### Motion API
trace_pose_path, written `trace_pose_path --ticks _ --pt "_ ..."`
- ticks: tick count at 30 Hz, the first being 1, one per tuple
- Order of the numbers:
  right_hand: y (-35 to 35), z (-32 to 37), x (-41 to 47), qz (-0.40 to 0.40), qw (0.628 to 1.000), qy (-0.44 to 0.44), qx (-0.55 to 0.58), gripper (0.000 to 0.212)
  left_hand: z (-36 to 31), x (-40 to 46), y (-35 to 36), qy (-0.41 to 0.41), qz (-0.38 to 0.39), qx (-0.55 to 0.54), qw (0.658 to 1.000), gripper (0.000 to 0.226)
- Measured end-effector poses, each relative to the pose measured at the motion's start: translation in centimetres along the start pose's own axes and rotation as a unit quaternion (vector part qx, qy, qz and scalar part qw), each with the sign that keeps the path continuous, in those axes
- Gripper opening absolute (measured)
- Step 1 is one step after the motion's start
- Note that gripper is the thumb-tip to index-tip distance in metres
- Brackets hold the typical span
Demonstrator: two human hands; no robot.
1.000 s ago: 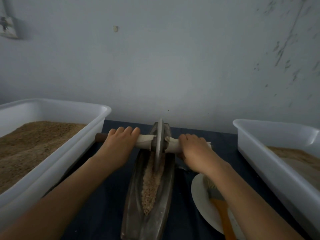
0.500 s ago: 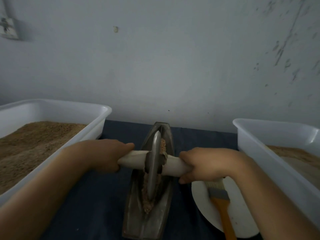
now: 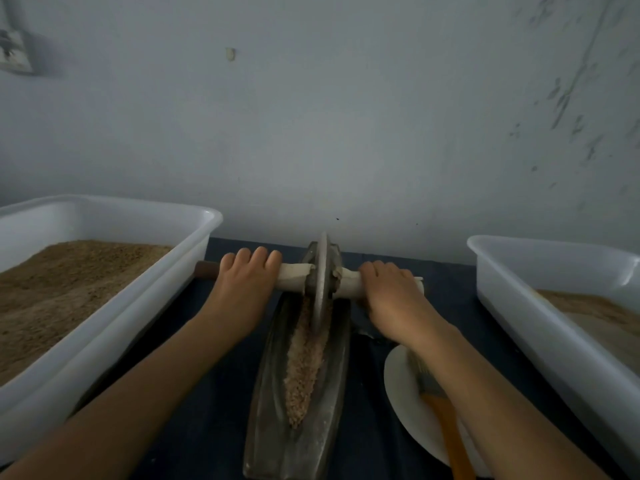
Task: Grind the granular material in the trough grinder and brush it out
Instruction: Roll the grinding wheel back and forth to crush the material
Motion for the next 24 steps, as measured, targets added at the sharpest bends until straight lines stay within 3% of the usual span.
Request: trace_pose_path --ticks 3,6,10,13,20,24 --pt "-0.4 0.5 -0.4 0.054 0.998 -0.014 0.007 0.028 0.3 -0.2 -0.1 0.020 0.041 -0.001 0.999 0.041" --pt "-1.3 1.6 -1.1 0.145 0.987 -0.027 0.056 0.027 0.7 -0.8 -0.5 0.047 0.146 -0.007 0.988 0.041" --pt "-3.0 3.5 -2.8 0.258 0.956 -0.057 0.128 0.041 1.0 -2.9 -1.6 0.088 0.313 -0.020 0.945 0.034" --pt "-3.7 4.2 -3.7 0.291 0.943 -0.082 0.136 0.041 1.0 -4.1 -2.5 0.117 0.368 0.000 0.922 0.034" --pt "-2.3 3.2 -2.9 0.283 0.947 -0.049 0.142 0.039 0.8 -2.8 -1.6 0.081 0.321 0.016 0.943 0.038" --pt "-1.1 1.6 -1.1 0.158 0.983 -0.011 0.089 0.031 0.9 -0.8 0.2 0.036 0.233 0.015 0.972 0.040"
Point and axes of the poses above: each hand's wrist, its own x-axis towards the middle knuckle, its own y-axis out of the palm, z = x × y, the point moved 7 cm from there along x, towards the middle knuckle, and after that the axes turned 13 degrees about -y, right-handed, at the moved point
